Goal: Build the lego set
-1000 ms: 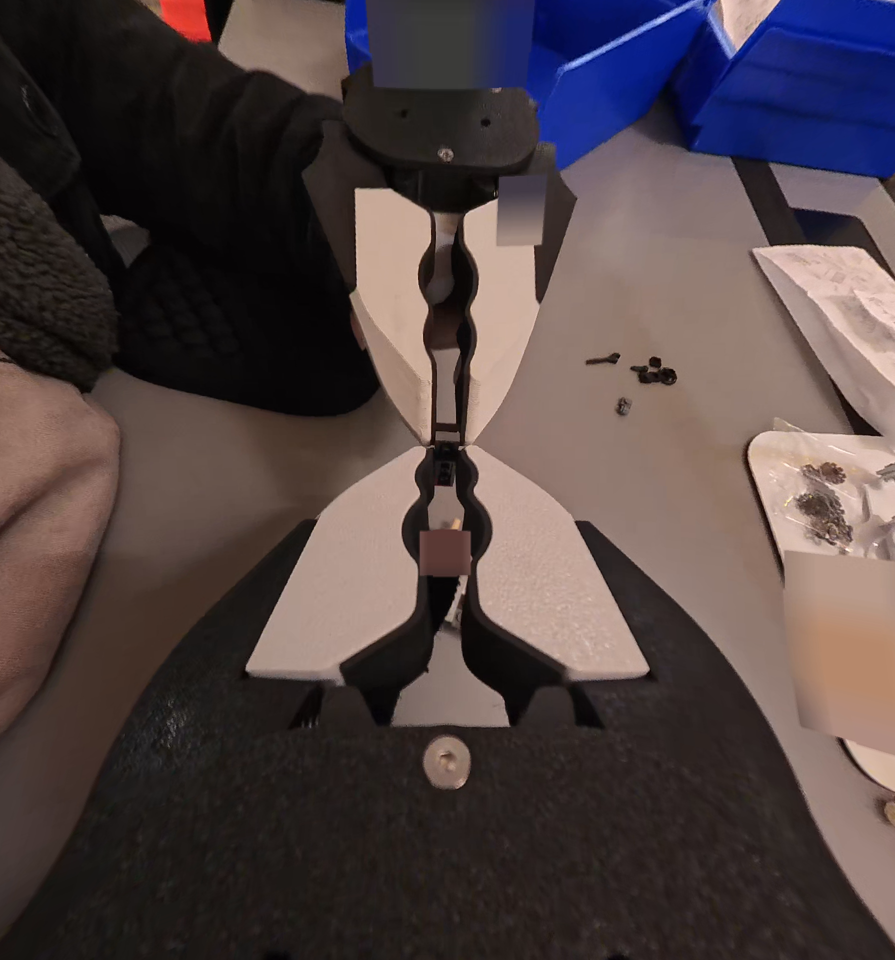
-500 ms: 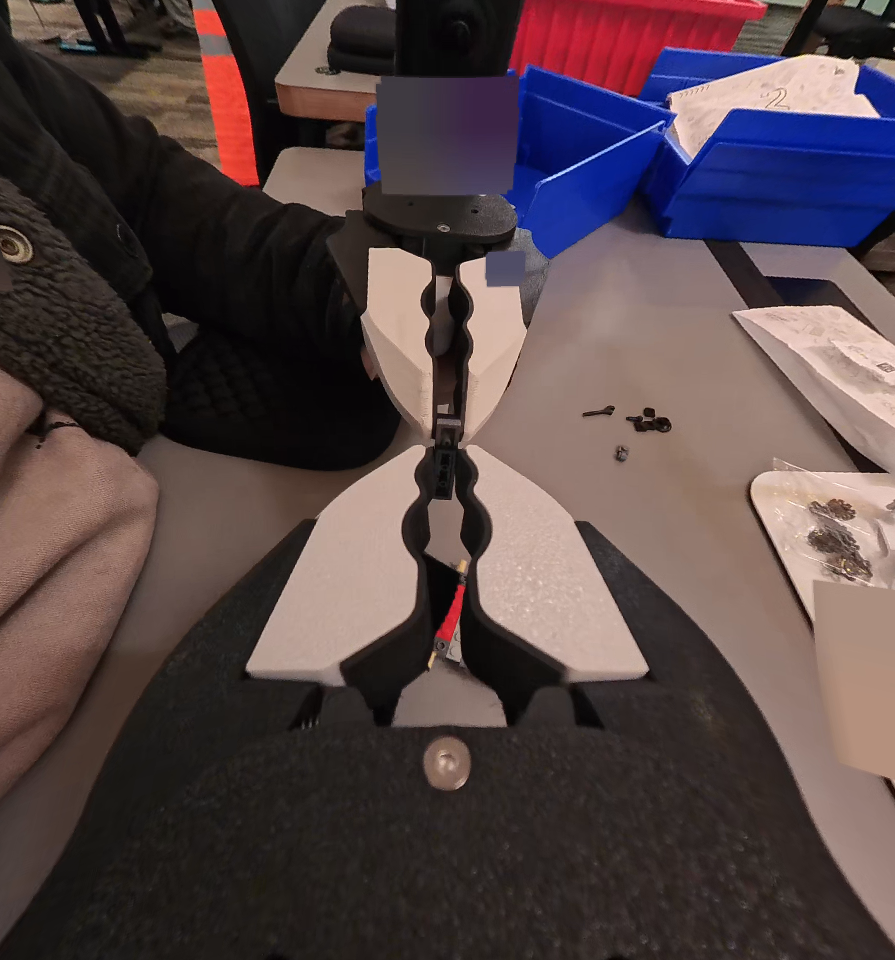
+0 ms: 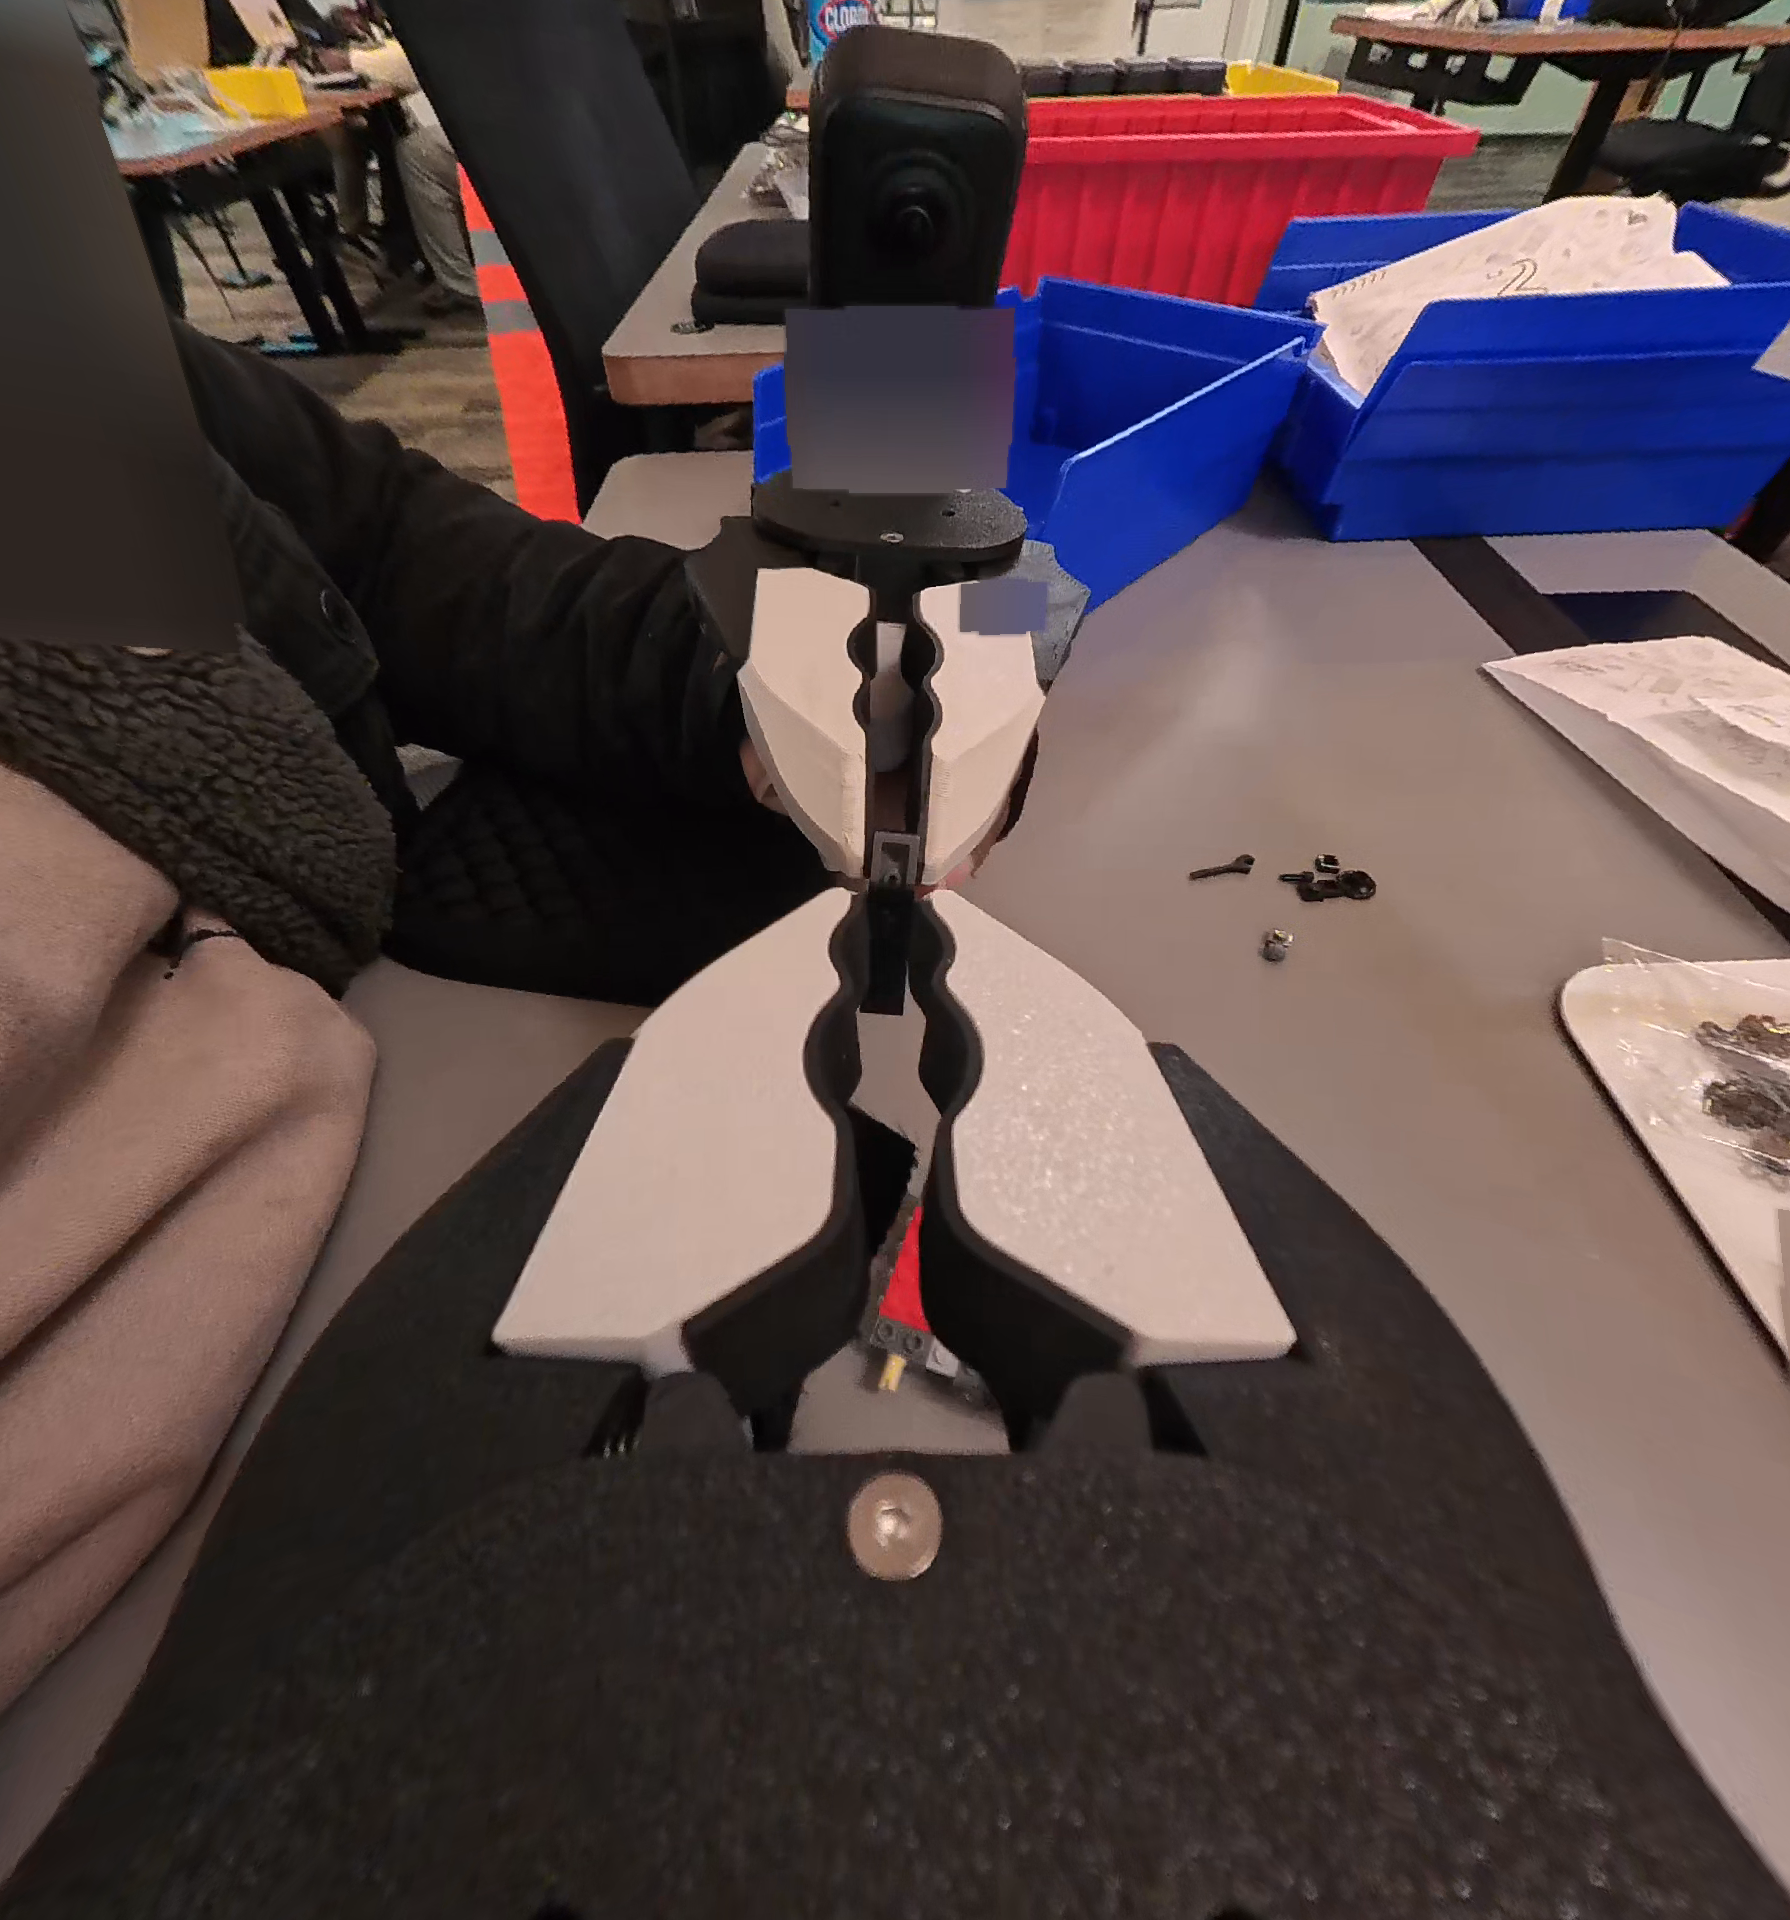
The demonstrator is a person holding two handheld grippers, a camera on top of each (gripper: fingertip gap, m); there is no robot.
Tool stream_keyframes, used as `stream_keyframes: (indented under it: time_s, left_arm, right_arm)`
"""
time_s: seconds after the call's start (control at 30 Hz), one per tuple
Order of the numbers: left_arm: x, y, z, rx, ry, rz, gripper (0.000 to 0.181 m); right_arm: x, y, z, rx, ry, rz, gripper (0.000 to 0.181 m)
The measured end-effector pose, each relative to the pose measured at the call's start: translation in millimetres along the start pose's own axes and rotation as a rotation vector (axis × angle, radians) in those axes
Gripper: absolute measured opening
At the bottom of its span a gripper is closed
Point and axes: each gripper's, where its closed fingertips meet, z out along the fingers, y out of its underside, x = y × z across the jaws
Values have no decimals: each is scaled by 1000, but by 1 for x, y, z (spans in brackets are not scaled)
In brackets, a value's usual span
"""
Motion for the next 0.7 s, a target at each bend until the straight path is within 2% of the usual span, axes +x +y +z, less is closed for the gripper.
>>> stream_keyframes:
  time_s: [0.17,0.3,0.7]
  left_arm:
    - [-9,-6,-9,56,-33,-26,8]
    - [-6,-6,-5,35,-33,4,8]
    - [-16,0,-5,40,-43,-125,8]
  right_arm:
    - [11,-5,-11,37,51,9,8]
    - [12,-3,-9,31,50,6,8]
    - [16,-8,-7,147,8,138,8]
